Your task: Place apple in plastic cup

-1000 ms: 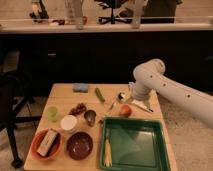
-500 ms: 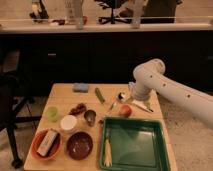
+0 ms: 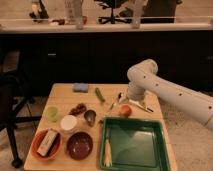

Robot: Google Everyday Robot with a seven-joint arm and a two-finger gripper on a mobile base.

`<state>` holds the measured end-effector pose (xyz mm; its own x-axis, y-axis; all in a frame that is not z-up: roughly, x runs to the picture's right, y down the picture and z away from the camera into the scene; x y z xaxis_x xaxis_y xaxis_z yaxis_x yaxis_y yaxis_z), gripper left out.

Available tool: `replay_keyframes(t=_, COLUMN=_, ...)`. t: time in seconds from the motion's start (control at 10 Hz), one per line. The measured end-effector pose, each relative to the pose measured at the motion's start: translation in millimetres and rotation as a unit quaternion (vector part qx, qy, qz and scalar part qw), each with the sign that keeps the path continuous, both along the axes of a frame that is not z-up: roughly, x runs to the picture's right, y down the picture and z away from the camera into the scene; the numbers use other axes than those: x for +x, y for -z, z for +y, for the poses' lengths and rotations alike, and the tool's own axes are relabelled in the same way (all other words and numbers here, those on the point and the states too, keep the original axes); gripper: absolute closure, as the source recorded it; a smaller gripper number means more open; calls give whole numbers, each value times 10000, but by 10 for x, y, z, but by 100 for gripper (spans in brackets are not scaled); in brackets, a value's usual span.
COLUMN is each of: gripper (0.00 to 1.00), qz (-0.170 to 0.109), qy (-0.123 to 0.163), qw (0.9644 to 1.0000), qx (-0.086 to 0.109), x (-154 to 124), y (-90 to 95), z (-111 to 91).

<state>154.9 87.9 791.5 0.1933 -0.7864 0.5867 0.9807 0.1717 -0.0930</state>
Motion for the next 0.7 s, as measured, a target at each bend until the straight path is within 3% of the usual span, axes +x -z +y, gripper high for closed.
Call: replay_keyframes(t=0.7, gripper=20, qz=-181, qy=86, qw=9998, qx=-78, x=-127, y=-532, z=243)
